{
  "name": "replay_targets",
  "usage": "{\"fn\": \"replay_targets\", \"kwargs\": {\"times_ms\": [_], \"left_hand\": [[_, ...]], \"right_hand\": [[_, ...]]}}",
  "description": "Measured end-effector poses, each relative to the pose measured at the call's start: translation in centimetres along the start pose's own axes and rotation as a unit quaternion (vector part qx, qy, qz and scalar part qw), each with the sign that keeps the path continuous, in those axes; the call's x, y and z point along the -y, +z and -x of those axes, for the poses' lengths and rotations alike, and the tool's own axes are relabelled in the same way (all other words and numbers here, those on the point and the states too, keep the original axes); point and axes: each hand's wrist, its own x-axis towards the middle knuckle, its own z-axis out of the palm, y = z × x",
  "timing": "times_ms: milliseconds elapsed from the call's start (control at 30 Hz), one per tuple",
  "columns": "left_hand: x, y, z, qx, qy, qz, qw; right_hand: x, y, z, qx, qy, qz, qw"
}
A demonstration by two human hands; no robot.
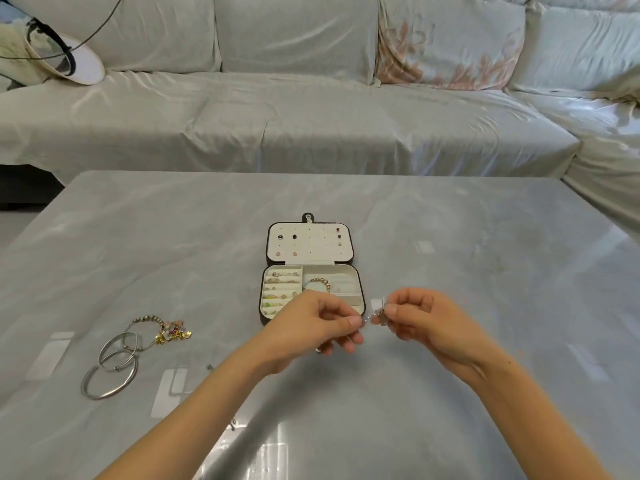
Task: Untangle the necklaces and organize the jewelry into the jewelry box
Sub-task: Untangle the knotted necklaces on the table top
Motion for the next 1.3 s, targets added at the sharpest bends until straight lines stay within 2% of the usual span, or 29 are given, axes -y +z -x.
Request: {"fn": "replay_targets", "kwargs": {"times_ms": [100, 200, 300, 400, 633, 767, 967, 1133, 1300], "left_hand": [[1.6, 1.7, -1.2, -0.017, -0.018, -0.138, 0.990], [3.4, 3.2, -2.8, -0.054, 0.014, -0.299, 0.953], [4.5, 4.3, -3.8, -0.088, 0.034, -0.348, 0.933], [5.5, 5.0, -4.5, -0.098, 0.070, -0.428, 0.896], [5.9, 5.7, -5.1, -0.151, 0.122, -0.489, 0.850], [5.2, 6.5, -5.8, -0.162, 0.127, -0.489, 0.848], [3.6, 7.6, -7.8, -0.137, 0.143, -0.502, 0.842], [1.8, 7.6, -10.6, -0.054, 0.160, -0.522, 0.836], [1.0, 7.1, -12.8, -0.037, 0.148, -0.519, 0.841]], "right_hand": [[-2.6, -0.4, 1.1, -0.035, 0.054, 0.011, 0.998], [-4.8, -0.7, 1.4, -0.062, 0.091, 0.032, 0.993], [-5.9, -1.2, 1.3, -0.086, 0.099, 0.042, 0.990], [-6.1, -1.7, 0.9, -0.095, 0.106, 0.072, 0.987], [-5.1, -3.0, -0.2, -0.060, 0.111, 0.161, 0.979], [-4.1, -4.0, -0.2, -0.012, 0.114, 0.244, 0.963], [-3.8, -6.0, 0.9, 0.040, 0.149, 0.298, 0.942], [-4.4, -6.3, 1.4, 0.008, 0.136, 0.268, 0.954], [-5.1, -6.7, 0.8, -0.061, 0.085, 0.319, 0.942]]}}
